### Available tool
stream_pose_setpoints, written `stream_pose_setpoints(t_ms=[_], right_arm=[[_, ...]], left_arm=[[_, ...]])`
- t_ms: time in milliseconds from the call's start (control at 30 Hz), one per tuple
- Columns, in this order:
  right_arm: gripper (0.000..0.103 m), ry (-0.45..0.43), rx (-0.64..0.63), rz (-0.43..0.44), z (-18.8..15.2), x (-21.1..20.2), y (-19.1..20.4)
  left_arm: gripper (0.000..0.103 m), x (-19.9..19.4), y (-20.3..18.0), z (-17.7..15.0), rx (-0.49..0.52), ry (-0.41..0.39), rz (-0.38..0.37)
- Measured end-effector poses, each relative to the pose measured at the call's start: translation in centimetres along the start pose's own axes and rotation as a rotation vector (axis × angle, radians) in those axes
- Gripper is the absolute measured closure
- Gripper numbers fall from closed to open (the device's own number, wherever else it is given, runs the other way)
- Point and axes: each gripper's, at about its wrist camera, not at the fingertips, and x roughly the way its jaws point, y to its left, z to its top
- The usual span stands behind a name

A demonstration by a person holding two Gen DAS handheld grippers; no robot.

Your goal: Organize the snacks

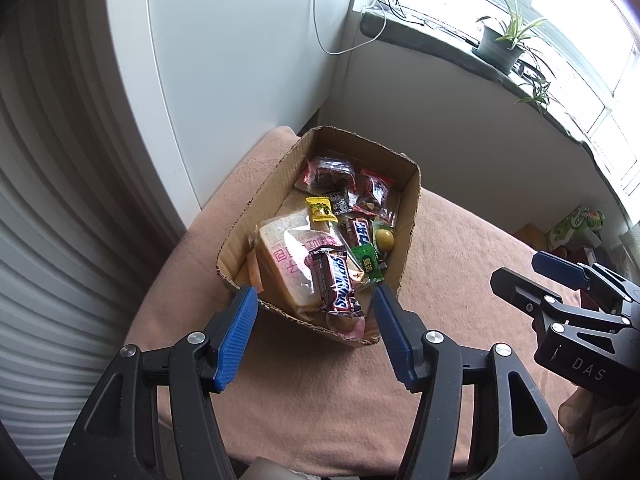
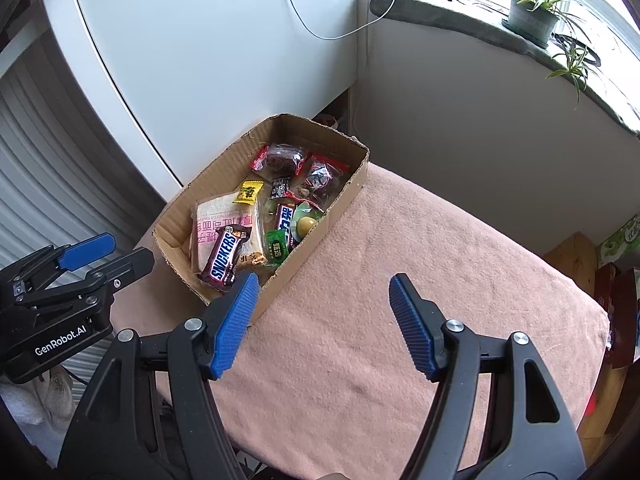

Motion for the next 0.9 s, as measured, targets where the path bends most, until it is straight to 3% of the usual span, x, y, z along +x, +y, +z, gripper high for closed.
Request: stream_pose_setpoints(t_ms=[900], right_arm=[[0.032, -0.015, 0.013, -0.009, -0.15, -0.95, 0.02]], left_arm=[[0.043, -0.99, -0.51, -0.11, -0.01, -0.007, 0.017]])
